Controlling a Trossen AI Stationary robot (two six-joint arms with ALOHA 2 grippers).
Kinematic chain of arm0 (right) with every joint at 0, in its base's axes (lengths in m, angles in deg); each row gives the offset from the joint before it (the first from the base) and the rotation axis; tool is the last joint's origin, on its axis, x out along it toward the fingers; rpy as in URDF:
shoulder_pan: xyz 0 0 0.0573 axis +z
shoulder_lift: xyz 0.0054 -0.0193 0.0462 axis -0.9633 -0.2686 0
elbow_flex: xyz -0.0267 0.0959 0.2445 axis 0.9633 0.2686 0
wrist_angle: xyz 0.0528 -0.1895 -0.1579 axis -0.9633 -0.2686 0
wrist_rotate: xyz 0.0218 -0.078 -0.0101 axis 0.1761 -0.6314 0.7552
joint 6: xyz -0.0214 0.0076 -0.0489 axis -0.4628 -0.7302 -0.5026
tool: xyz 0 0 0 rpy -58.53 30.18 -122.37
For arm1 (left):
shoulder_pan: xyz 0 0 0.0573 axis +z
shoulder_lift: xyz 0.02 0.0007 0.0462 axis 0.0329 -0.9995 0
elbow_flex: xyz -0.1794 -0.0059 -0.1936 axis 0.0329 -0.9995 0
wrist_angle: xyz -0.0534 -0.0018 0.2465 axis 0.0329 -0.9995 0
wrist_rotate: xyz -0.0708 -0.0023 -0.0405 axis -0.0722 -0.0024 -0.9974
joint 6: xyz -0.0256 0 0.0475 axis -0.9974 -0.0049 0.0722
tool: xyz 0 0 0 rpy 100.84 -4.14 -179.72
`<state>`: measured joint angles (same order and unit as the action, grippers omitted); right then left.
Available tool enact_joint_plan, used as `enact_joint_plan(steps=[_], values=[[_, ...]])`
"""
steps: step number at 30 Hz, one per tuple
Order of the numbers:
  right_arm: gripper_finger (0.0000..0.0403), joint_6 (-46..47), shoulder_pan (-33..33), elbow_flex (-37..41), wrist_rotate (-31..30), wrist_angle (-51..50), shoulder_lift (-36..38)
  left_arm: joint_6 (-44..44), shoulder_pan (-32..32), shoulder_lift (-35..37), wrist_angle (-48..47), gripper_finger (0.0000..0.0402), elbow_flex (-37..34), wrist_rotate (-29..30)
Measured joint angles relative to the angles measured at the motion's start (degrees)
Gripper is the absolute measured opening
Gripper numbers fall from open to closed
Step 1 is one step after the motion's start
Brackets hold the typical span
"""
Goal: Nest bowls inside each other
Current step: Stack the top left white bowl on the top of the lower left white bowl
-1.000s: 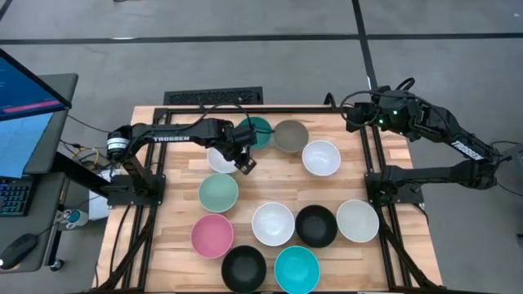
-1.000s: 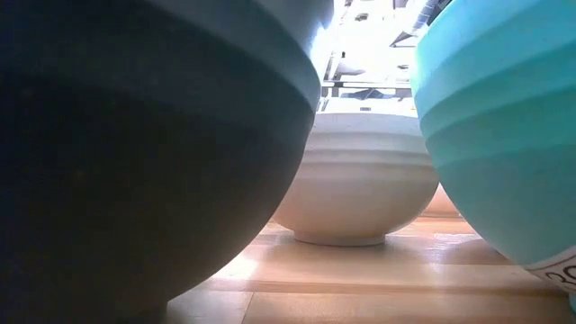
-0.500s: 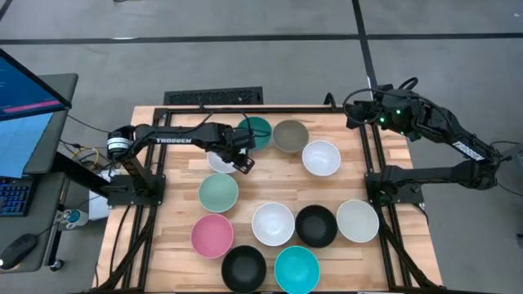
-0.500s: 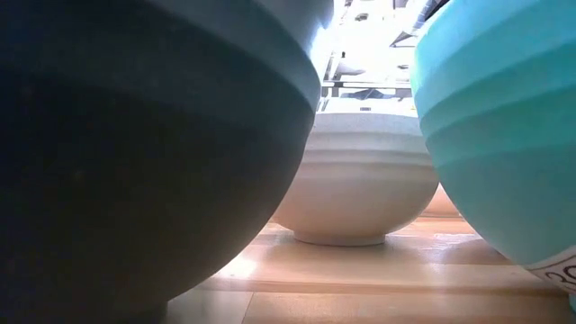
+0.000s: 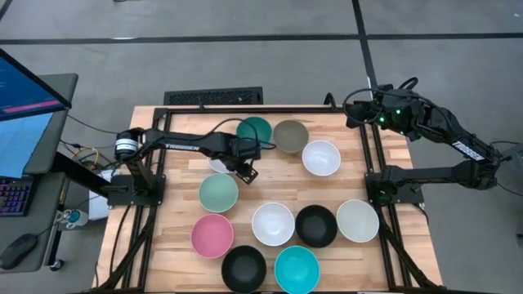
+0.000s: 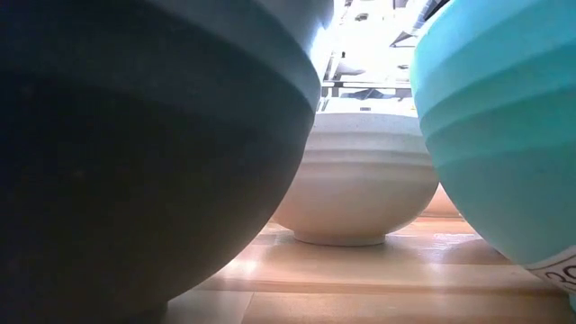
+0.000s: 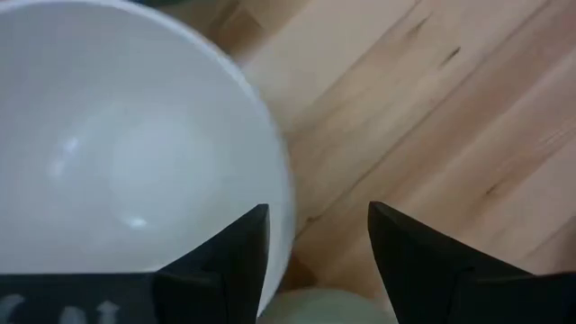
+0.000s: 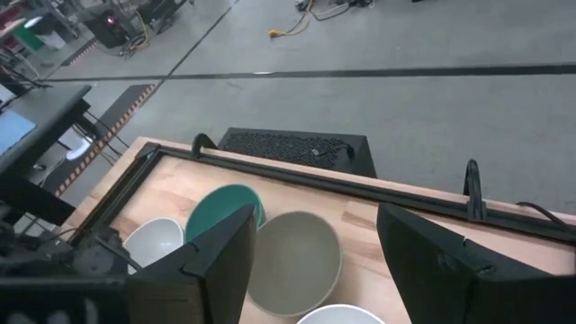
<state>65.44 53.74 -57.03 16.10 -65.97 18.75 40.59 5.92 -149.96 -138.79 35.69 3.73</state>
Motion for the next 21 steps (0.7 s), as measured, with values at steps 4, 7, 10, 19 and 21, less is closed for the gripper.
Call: enact_joint_plan(steps=[4,7,10,19,21], values=[[0.0256,0.04,0.03,0.0,0.04,-0.37,0.0,0.49,0.01,-1.34,-0.1,0.0181,0.05,-0.01],[0.0256,0.07,0.06,0.0,0.12,-0.49,0.0,0.57,0.06,-2.51,-0.29,0.0181,-0.14,0.79],[0.0256,0.08,0.04,0.0,0.57,-0.67,0.0,1.4,0.03,-2.98,0.08,0.0181,-0.14,1.47],[0.0256,0.03,0.02,0.0,0.9,-0.9,-0.02,5.28,0.06,-5.28,-1.04,0.0154,-0.17,4.04],[0.0256,0.02,0.04,0.0,0.89,-0.9,-0.01,6.41,0.03,-5.46,-2.31,0.0134,-0.21,4.05]])
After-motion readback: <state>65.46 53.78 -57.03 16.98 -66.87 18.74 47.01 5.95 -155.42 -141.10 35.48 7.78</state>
